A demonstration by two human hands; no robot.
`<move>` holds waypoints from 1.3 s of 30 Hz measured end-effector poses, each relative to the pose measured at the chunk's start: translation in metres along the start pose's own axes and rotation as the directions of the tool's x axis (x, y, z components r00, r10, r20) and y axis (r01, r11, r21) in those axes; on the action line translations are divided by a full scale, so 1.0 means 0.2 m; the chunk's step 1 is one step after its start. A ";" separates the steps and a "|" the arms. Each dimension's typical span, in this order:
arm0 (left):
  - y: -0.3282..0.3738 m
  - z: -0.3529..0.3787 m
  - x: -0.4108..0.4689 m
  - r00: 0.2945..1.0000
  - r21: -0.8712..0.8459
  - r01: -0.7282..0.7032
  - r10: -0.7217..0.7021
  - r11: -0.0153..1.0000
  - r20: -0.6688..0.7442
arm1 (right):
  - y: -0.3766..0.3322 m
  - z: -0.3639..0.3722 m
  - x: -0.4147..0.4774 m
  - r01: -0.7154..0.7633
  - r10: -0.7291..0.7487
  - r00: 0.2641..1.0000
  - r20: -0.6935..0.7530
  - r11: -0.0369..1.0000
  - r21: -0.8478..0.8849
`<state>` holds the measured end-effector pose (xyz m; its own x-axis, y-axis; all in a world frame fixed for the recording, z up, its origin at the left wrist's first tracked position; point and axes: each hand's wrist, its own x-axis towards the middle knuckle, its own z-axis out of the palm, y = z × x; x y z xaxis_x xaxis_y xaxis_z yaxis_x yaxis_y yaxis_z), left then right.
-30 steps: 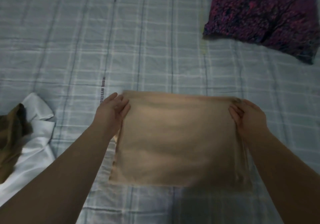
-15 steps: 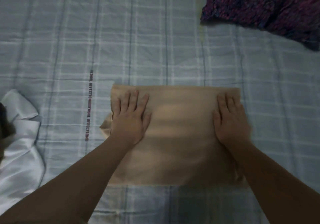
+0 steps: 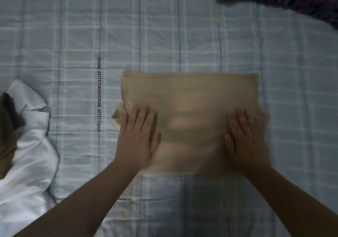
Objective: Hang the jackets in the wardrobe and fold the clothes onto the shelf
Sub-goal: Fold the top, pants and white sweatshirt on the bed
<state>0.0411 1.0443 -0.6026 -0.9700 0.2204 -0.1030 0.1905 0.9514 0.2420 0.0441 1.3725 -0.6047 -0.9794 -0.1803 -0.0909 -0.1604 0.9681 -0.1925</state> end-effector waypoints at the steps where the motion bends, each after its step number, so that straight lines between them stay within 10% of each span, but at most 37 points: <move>1: 0.00 0.02 -0.06 1.000 0.015 0.000 0.000 1.000 0.005 | 0.00 0.02 -0.07 0.018 -0.018 1.000 0.009 1.000 0.010; 18: -0.10 0.18 -0.22 0.999 0.077 -0.008 0.004 0.997 0.049 | 0.09 0.14 -0.20 -0.016 0.013 0.998 0.069 0.999 0.039; 26: 0.10 -0.01 -0.14 0.999 -0.026 -0.004 0.003 1.000 -0.032 | 0.09 -0.01 -0.20 -0.160 0.159 0.987 0.033 0.919 0.360; 30: 0.40 -0.08 0.04 0.977 -0.201 -0.211 0.199 0.957 -0.078 | 0.08 -0.10 -0.26 -0.351 0.425 0.903 -0.061 0.811 0.468; 39: 1.14 0.07 0.55 0.980 -0.478 0.049 0.050 0.877 0.193 | 0.15 -0.08 -0.31 -0.705 0.709 0.666 0.234 0.495 0.507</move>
<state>-0.0207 1.2888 -0.5726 -0.9117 0.3053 -0.2749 0.0472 0.7425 0.6682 0.0977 1.4160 -0.5891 -0.7371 0.5252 -0.4253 0.6735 0.5183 -0.5271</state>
